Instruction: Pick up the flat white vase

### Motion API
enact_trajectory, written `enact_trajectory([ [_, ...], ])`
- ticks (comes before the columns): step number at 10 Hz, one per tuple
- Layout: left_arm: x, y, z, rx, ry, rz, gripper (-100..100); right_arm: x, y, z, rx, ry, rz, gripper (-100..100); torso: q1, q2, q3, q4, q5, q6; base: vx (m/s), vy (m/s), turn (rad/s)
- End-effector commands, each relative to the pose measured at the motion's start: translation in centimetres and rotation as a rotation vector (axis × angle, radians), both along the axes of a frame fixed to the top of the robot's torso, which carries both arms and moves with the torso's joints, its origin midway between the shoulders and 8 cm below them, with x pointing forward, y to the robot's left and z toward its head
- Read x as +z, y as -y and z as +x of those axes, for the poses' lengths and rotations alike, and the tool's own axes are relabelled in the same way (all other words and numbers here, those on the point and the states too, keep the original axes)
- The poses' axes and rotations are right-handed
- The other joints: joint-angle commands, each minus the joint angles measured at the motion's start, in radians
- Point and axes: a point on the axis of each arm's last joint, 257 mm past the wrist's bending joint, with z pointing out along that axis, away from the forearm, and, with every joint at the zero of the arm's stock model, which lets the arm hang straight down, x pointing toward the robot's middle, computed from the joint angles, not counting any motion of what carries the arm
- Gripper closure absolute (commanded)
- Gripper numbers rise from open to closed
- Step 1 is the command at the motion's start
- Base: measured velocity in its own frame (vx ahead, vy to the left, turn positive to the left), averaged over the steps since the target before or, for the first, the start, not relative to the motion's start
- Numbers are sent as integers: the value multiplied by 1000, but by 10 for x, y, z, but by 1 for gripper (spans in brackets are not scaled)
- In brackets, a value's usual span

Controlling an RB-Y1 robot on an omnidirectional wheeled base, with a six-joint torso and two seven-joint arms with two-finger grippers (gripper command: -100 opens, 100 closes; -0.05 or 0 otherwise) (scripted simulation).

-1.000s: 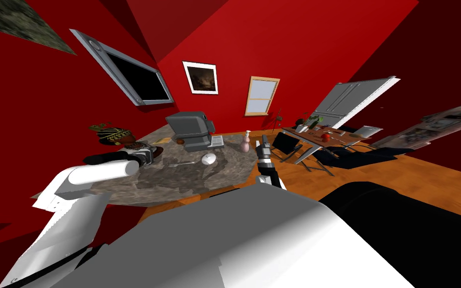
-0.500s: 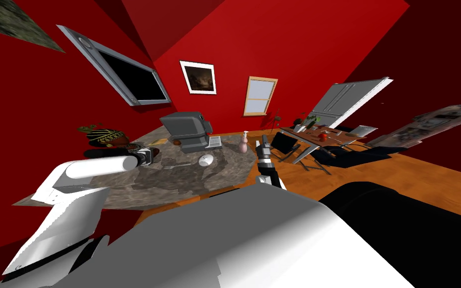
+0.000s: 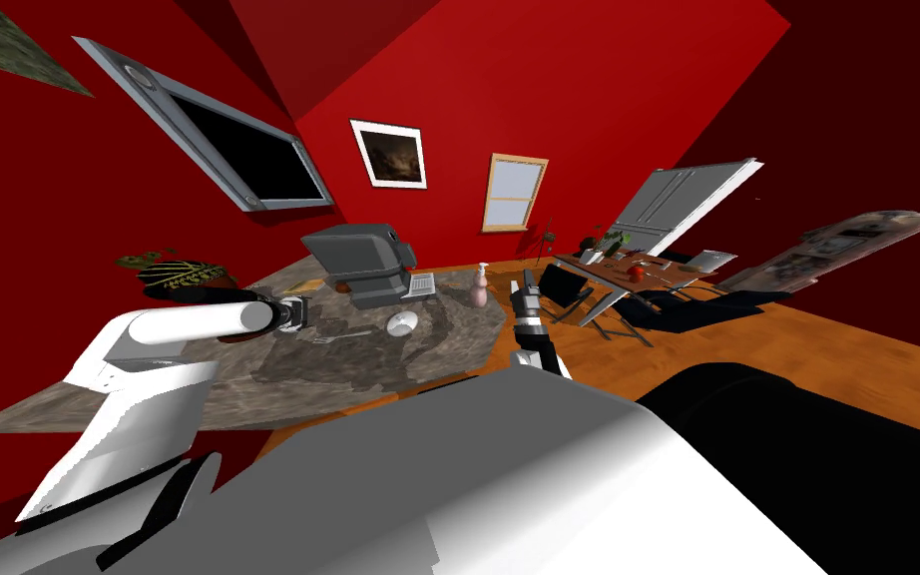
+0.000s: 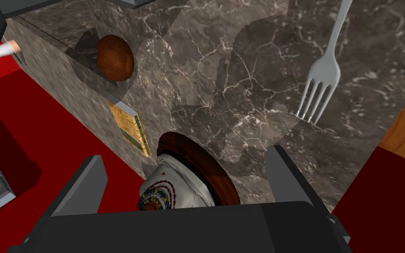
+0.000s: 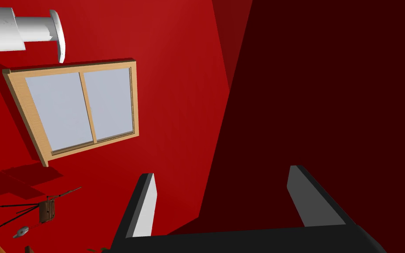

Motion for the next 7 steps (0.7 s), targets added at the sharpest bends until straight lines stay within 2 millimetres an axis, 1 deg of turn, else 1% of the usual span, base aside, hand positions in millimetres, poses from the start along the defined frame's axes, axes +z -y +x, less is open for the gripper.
enact_trajectory([
  [1,-6,2,-5,7,-43,-15,-100,0,0,0,0,0,0,0,0,0,0,0,0,0,32,-68,-29],
  [2,-6,2,-6,8,-47,-16,-100,0,0,0,0,0,0,0,1,0,0,0,0,0,9,-32,2],
  [3,-9,6,-7,7,-79,-36,-100,0,0,0,0,0,0,0,3,1,1,0,1,-1,18,-65,-62],
  [6,-16,11,-14,12,-141,-60,-100,0,0,0,0,0,0,0,0,0,0,0,0,0,30,-81,-37],
  [7,-19,17,-14,7,-169,-77,-100,0,0,0,0,0,0,0,0,0,0,0,0,0,30,-108,-66],
])
